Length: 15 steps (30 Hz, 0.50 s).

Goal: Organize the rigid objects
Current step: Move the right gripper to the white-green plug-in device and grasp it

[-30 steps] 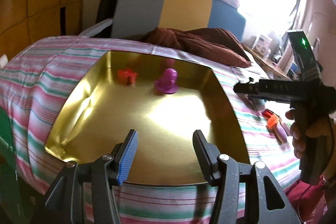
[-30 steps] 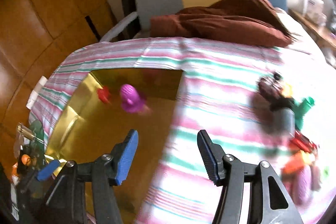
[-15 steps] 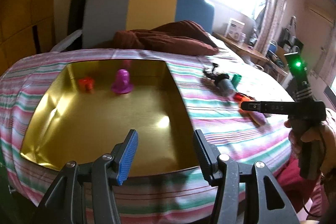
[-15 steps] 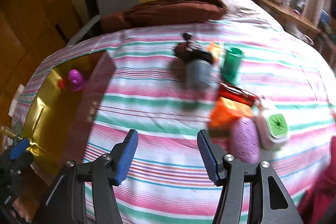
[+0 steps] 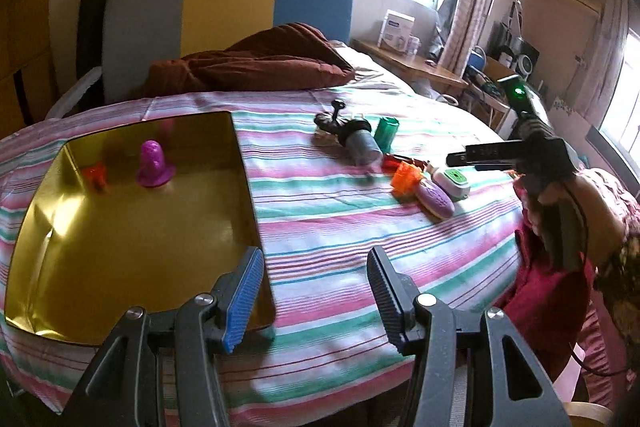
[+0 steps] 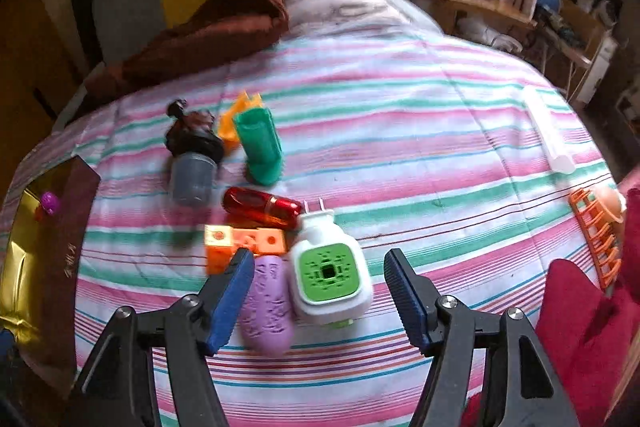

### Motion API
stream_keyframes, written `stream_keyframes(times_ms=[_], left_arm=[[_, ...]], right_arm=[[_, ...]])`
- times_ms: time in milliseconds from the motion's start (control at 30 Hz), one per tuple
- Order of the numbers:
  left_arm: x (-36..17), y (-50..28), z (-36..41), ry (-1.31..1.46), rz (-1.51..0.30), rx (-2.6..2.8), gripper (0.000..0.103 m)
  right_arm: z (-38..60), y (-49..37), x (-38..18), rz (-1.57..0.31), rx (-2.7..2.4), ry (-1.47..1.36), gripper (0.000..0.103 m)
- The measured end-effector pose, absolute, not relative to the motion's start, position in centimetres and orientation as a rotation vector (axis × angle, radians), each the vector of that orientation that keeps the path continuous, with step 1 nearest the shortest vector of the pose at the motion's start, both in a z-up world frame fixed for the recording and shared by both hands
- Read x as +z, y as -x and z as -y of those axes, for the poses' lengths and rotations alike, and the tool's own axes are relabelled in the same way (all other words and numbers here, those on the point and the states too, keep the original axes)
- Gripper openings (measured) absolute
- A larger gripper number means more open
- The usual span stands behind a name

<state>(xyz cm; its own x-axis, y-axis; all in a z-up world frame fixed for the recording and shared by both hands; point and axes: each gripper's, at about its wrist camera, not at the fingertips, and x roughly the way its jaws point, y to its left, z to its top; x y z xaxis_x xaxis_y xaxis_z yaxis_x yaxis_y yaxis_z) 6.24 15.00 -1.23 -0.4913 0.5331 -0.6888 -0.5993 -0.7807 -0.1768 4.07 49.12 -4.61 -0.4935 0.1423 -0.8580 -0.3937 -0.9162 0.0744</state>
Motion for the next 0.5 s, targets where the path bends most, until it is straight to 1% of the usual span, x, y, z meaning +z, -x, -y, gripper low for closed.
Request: stream_keyframes(times_ms=[267, 367, 400, 433, 500], left_arm=[[-1.5, -6.6, -17.0, 1.031, -0.167, 2.220, 0.055], [-1.8, -6.5, -18.2, 1.054, -0.176, 2.193, 0.055], [-1.9, -6.3, -18.6, 1.062, -0.175, 2.185, 0.055], [-2.0, -6.2, -19.2, 1.071, -0.174, 2.172, 0.055], [-2.2, -5.9, -20.1, 1.080, -0.171, 2.149, 0.055]], right_arm=[[-50.6, -2.9, -7.5, -0.397, 2.426, 1.452, 0.068], [-50.6, -2.7, -8.4, -0.396, 2.415, 1.493, 0.065], [-50.6, -2.7, -8.7, -0.399, 2.408, 1.508, 0.062], [-50.7, -2.6, -8.8, -0.408, 2.404, 1.512, 0.054], [-51.1, -2.8, -9.0, -0.442, 2.388, 1.519, 0.053]])
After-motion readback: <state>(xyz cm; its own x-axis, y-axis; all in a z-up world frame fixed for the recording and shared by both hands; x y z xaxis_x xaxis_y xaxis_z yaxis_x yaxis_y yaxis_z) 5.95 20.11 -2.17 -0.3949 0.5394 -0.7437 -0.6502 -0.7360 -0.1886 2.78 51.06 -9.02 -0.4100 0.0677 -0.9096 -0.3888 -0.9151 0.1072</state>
